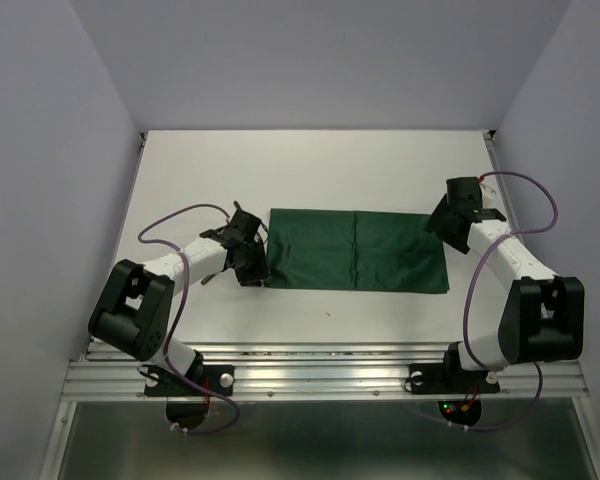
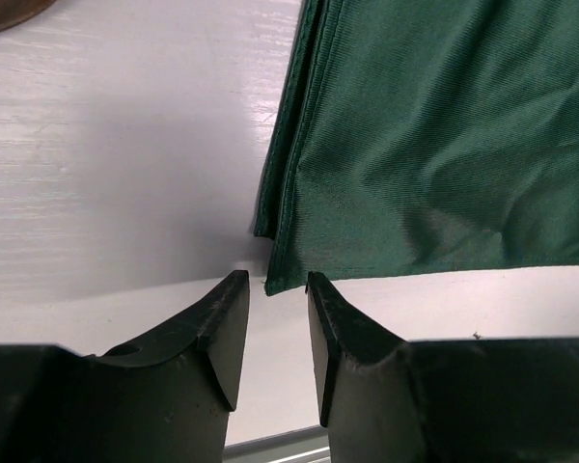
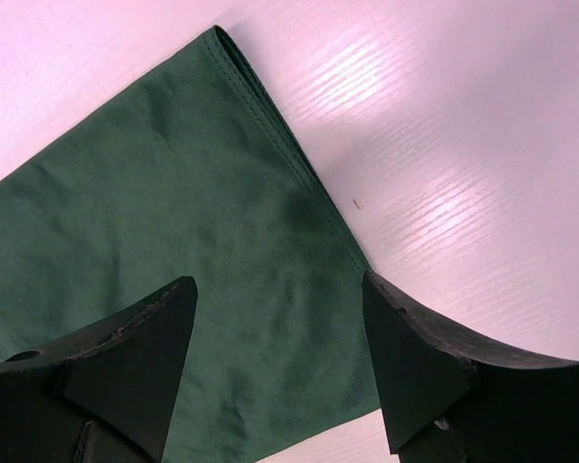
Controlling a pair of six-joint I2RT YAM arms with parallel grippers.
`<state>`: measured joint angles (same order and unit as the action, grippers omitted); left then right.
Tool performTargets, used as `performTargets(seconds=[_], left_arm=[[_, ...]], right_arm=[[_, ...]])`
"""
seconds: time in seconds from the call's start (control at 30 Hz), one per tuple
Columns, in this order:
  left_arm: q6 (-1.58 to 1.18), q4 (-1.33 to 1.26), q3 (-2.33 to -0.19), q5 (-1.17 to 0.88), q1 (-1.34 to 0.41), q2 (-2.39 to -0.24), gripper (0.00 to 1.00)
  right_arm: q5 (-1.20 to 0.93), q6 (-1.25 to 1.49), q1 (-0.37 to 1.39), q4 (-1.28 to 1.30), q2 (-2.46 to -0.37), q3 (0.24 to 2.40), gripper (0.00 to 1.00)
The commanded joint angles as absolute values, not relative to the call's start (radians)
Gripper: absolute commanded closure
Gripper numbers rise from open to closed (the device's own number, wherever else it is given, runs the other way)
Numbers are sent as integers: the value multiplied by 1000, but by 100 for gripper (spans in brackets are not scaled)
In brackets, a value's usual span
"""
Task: Fold the napkin into a case and place the utensils inside
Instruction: Smooth out the rectangle-folded napkin at the center of the board.
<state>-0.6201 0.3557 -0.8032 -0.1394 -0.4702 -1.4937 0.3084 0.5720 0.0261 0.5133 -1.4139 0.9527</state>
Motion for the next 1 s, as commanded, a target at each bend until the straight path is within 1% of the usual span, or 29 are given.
performTargets(seconds=[0.0,0.23,0.27,0.3,0.4,0.43,0.47,0.5,0.53,0.57,0.73,0.8,0.9,0.97], left_arm=[[-653,310,-772,-175,-474,-1486,59],[-650,308,-784,-147,-476,-1519,59],[-649,304,-788,-144,-474,-1531,60],[-647,305,-793,-143,-476,-1535,60],[-643,302,-813,-138,-476,-1548,66],[-640,302,-819,-137,-476,-1549,70],[-637,302,-831,-138,-476,-1551,87],[-627,311,-839,-137,-476,-1554,95],[-626,317,-845,-127,-476,-1554,100],[-624,324,-860,-121,-476,-1552,100],[-612,359,-900,-98,-476,-1516,100],[-612,371,-919,-95,-476,-1500,100],[-609,382,-942,-94,-476,-1491,100],[-601,388,-957,-94,-476,-1493,100]], right_arm=[[313,558,20,512,-1414,951,25],[304,563,20,514,-1414,943,24],[272,549,20,512,-1411,934,20],[253,546,20,515,-1410,930,19],[149,554,-29,537,-1390,902,16],[125,561,-50,543,-1369,870,16],[68,566,-75,549,-1355,852,16],[37,575,-136,552,-1341,832,17],[9,575,-162,551,-1313,795,17],[-35,577,-181,557,-1304,782,18],[-5,615,-202,624,-1276,765,19],[23,637,-202,649,-1266,753,22],[8,656,-202,660,-1258,720,23],[9,672,-202,670,-1266,707,26]])
